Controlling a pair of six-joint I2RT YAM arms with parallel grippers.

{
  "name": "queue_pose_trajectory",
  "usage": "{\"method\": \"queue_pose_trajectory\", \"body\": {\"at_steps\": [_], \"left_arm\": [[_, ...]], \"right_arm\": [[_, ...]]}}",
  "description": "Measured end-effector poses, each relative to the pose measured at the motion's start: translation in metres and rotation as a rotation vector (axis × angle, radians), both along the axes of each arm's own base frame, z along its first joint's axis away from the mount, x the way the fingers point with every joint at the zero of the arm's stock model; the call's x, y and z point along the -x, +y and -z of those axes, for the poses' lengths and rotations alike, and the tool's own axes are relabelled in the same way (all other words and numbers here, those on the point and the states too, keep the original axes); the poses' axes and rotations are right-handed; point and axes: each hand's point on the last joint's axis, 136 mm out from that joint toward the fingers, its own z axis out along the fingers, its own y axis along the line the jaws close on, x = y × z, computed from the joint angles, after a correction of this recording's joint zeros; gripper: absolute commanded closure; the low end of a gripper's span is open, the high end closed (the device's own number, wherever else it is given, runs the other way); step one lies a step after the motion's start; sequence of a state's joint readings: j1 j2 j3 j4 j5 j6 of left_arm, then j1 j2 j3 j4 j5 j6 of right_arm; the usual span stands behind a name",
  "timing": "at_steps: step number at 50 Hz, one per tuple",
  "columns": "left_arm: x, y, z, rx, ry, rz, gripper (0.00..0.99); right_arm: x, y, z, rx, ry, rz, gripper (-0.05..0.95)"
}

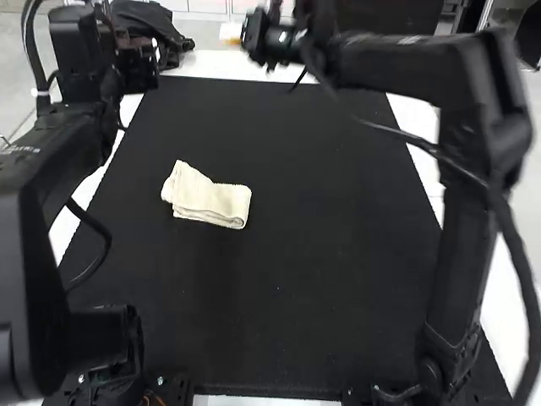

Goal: Fold the towel.

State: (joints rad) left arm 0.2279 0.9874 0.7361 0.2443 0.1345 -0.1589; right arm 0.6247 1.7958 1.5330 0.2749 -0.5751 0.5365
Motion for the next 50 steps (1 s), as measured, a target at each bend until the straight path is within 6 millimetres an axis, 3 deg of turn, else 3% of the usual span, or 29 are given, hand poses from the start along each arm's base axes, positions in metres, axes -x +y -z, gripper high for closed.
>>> {"method": "queue_pose_trajectory", "body": {"at_steps": [3,12,19,28,40,45,50], "left_arm": [[0.006,-0.005,-0.015,-0.006,-0.031,0.01,0.033],[0.031,-0.019,-0.065,-0.015,-0.133,0.032,0.033],[0.053,-0.028,-0.089,-0.013,-0.188,0.047,0.033],[0.082,-0.036,-0.109,-0.018,-0.26,0.058,0.033],[0.132,-0.048,-0.135,-0.035,-0.401,0.078,0.033],[0.156,-0.052,-0.143,-0.046,-0.466,0.079,0.033],[0.18,-0.055,-0.147,-0.057,-0.536,0.08,0.033]], "right_arm": [[0.004,-0.016,-0.023,-0.013,-0.028,0.025,-0.02],[0.011,-0.068,-0.083,-0.058,-0.123,0.115,-0.02],[0.023,-0.115,-0.106,-0.069,-0.172,0.191,-0.02],[0.056,-0.173,-0.126,-0.087,-0.236,0.284,-0.02],[0.13,-0.244,-0.163,-0.152,-0.436,0.422,-0.02],[0.182,-0.272,-0.185,-0.203,-0.582,0.488,-0.02],[0.236,-0.29,-0.194,-0.236,-0.716,0.54,-0.02]]}}
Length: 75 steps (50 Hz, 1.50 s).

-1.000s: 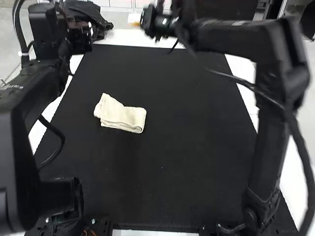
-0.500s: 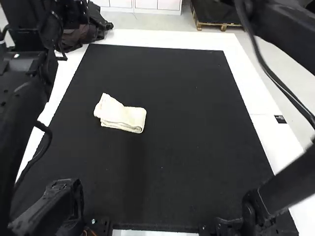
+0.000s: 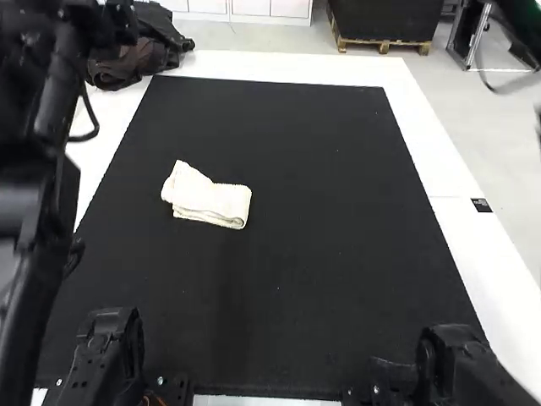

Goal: Fold the towel.

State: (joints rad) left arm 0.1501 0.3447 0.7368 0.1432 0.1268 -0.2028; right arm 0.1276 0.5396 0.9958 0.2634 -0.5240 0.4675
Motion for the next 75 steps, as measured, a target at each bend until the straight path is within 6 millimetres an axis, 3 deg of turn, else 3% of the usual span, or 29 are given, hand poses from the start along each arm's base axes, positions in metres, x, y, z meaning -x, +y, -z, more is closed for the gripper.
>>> {"method": "queue_pose_trajectory", "body": {"at_steps": [3,8,15,19,22,27,31,36,42,50,52,58,67,71,75], "left_arm": [[0.015,-0.002,0.001,-0.006,-0.043,0.001,0.033],[0.041,-0.006,0.003,-0.016,-0.111,0.001,0.033],[0.07,-0.01,0.009,-0.024,-0.184,-0.003,0.033],[0.074,-0.009,0.015,-0.02,-0.194,-0.011,0.033],[0.069,-0.006,0.021,-0.017,-0.178,-0.021,0.033],[0.053,-0.004,0.038,-0.037,-0.142,-0.035,0.033],[0.042,-0.006,0.051,-0.085,-0.135,-0.043,0.033],[0.024,-0.011,0.077,-0.166,-0.107,-0.049,0.033],[0.003,-0.015,0.113,-0.246,-0.091,-0.051,0.033],[-0.018,-0.01,0.16,-0.282,-0.036,-0.081,0.033],[-0.024,-0.006,0.172,-0.28,-0.01,-0.1,0.033],[-0.043,0.006,0.213,-0.258,0.161,-0.134,0.033],[-0.056,0.021,0.266,-0.21,0.392,-0.169,0.031],[-0.058,0.024,0.286,-0.198,0.479,-0.175,0.033],[-0.058,0.026,0.291,-0.2,0.498,-0.184,0.033]], "right_arm": [[0.031,-0.009,0.001,-0.006,-0.075,0.037,-0.02],[0.067,-0.019,0.012,-0.011,-0.162,0.099,-0.02],[0.101,-0.032,0.03,-0.025,-0.254,0.192,-0.02],[0.112,-0.043,0.037,-0.037,-0.305,0.282,-0.02],[0.101,-0.054,0.041,-0.037,-0.277,0.372,-0.02],[0.063,-0.073,0.067,0.003,-0.201,0.542,-0.02],[0.03,-0.087,0.097,0.048,-0.126,0.665,-0.02],[-0.013,-0.103,0.15,0.129,-0.014,0.798,-0.02],[-0.043,-0.112,0.197,0.179,-0.001,0.896,-0.02],[-0.064,-0.132,0.256,0.223,0.032,1.04,-0.02],[-0.073,-0.137,0.28,0.267,0.12,1.063,-0.02],[-0.078,-0.145,0.299,0.273,0.215,1.086,-0.02],[-0.088,-0.143,0.375,0.393,0.508,1.022,-0.02],[-0.088,-0.139,0.38,0.394,0.525,0.987,-0.02],[-0.089,-0.136,0.38,0.388,0.525,0.968,-0.02]]}}
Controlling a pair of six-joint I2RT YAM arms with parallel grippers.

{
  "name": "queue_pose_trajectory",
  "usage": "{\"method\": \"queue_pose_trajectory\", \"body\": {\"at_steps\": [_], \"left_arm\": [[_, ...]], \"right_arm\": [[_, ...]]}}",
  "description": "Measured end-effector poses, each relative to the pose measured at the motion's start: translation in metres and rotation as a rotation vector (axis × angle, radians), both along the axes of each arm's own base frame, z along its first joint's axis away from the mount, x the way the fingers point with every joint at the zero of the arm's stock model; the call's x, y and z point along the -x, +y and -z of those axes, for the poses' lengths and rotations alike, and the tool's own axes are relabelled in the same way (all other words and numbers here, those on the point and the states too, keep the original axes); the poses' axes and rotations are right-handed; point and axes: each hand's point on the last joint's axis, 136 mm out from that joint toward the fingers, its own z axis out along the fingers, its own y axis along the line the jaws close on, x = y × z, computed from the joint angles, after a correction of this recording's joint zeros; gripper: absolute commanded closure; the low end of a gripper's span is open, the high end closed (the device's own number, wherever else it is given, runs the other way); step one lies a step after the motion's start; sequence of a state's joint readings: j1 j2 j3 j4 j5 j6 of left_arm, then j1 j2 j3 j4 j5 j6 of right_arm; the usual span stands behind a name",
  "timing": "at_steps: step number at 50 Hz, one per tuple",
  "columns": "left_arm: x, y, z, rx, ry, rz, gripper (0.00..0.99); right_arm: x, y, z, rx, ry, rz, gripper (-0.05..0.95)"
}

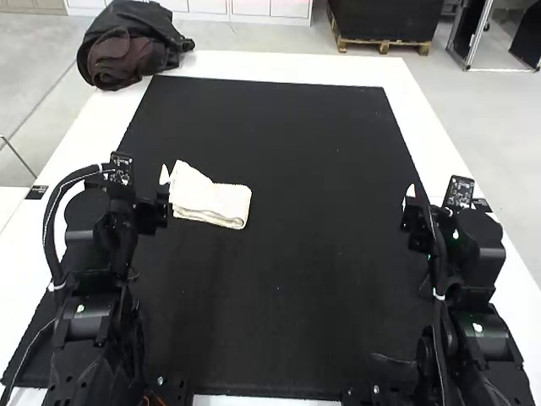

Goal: Fold the towel.

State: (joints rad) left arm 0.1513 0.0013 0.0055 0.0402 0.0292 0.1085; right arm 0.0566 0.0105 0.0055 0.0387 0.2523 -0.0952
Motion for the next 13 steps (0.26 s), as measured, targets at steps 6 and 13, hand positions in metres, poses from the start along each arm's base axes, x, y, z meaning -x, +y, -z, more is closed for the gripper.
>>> {"method": "queue_pose_trajectory", "body": {"at_steps": [6,13], "left_arm": [[0.0,0.0007,0.0007,-0.004,0.003,-0.004,0.031],[0.0001,0.0007,0.0008,-0.007,0.004,-0.004,0.033]], "right_arm": [[-0.001,0.0057,0.0011,-0.011,0.003,-0.033,-0.02],[-0.0015,0.0098,0.002,-0.016,0.006,-0.057,-0.02]]}}
